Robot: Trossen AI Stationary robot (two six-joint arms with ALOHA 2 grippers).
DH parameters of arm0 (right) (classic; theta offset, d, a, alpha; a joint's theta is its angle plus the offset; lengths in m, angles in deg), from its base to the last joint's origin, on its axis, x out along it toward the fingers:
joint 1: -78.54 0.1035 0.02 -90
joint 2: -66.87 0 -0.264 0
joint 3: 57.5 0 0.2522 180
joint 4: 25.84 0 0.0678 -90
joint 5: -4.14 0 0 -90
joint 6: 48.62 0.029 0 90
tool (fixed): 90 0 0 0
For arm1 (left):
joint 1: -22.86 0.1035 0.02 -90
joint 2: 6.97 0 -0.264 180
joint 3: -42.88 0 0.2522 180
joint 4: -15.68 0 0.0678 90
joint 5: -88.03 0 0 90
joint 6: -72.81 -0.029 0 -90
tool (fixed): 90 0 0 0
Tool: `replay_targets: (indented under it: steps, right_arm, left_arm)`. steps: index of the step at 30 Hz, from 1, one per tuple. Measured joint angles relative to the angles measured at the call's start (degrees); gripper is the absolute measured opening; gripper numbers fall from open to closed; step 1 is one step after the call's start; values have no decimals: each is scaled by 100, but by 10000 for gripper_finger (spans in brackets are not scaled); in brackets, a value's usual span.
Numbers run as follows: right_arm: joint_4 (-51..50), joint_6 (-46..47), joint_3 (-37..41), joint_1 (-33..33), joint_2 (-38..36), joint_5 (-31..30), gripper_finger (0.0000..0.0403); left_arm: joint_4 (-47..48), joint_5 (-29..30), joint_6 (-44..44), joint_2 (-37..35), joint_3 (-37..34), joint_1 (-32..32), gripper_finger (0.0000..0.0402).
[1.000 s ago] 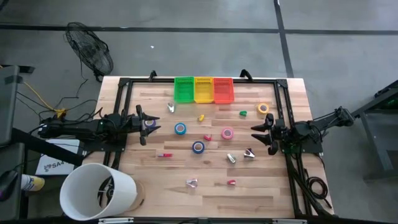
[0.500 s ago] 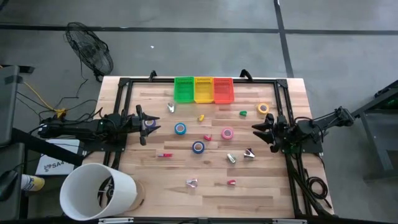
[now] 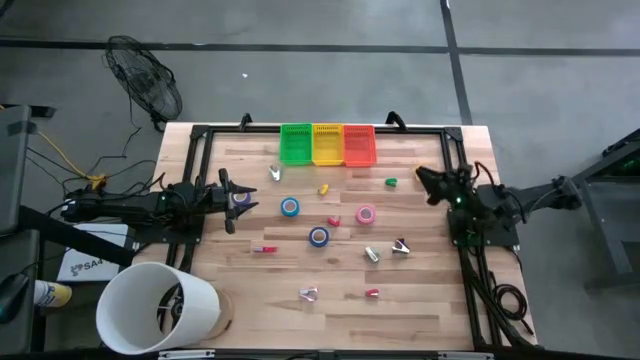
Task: Pick and place Stapler, Stapler remover, tape
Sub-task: Put the yellow tape into the orange bin
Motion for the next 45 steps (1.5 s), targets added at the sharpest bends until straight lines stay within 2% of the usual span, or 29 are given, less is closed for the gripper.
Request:
replay_targets:
  steps: [4,13,19,23,28,34,45]
  right_arm:
    - [-507,537,-598,-628,496,171,158]
    - [-2204,542,-1942,-2070,1365,1353,158]
    - [-3289,-319,-2810,-2881,2037,2218,158]
    - [-3942,-1024,-3354,-3422,2702,3091,158]
    - [-4867,-1273,-3951,-4010,3564,3933,158]
    - [-5535,-1276,-4338,-4565,4462,4280,158]
    - [-6068,-1178,-4400,-5032,5710,4129,162]
  left_arm:
    - [0,-2,0,-2,1,1,179]
    - [0,-22,0,-2,0,0,179]
    - [-2,-22,2,0,0,1,179]
    - [0,-20,0,0,0,0,179]
    - [-2,-17,0,-2,0,1,179]
    - [0,-17,2,-2,0,1,179]
    - [0,-13,0,0,1,1,179]
